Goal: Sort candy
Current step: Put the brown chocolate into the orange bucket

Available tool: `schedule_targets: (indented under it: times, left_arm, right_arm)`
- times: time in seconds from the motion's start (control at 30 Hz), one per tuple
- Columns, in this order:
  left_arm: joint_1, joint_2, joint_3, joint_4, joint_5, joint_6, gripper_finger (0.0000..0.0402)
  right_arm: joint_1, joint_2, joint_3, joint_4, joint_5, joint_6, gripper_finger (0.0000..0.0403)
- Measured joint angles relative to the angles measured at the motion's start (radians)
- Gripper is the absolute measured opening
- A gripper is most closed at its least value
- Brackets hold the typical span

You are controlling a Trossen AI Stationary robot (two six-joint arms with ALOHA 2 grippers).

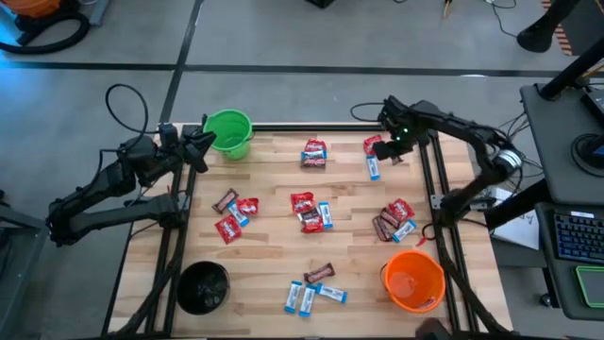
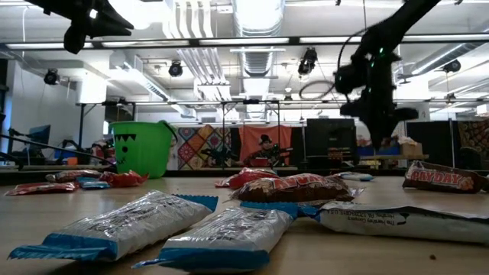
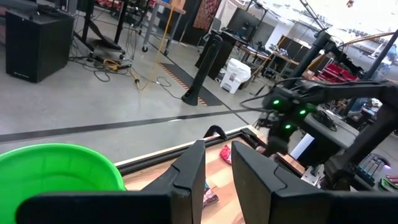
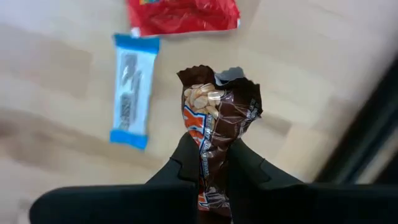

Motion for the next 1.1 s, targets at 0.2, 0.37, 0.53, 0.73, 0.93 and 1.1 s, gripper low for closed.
schedule_targets:
  times: [0.2,0.37,0.53,0.73,0.93,1.1]
  left_arm:
    - [0.000,0.000,0.000,0.000,0.000,0.008,0.0061]
    - [0.000,0.000,0.000,0.000,0.001,0.008,0.0061]
    - [0.000,0.000,0.000,-0.001,0.016,0.008,0.0061]
    - [0.000,0.000,0.000,-0.001,0.050,-0.009,0.0061]
    - [0.000,0.000,0.000,-0.001,0.056,-0.029,0.0061]
    - [0.000,0.000,0.000,-0.001,0.056,-0.049,0.0061]
  right_arm:
    - [0.111,-0.231,0.000,-0.086,-0.010,0.159,0.0029]
    - [0.292,-0.416,0.000,-0.111,-0.020,0.398,0.0029]
    - [0.566,-0.534,0.001,-0.109,0.006,0.680,0.0029]
    - [0.929,-0.529,0.001,-0.114,0.089,0.977,0.0029]
    - [1.229,-0.448,0.001,-0.172,0.069,1.207,0.0029]
    - [1.455,-0.389,0.006,-0.146,0.019,1.388,0.0029]
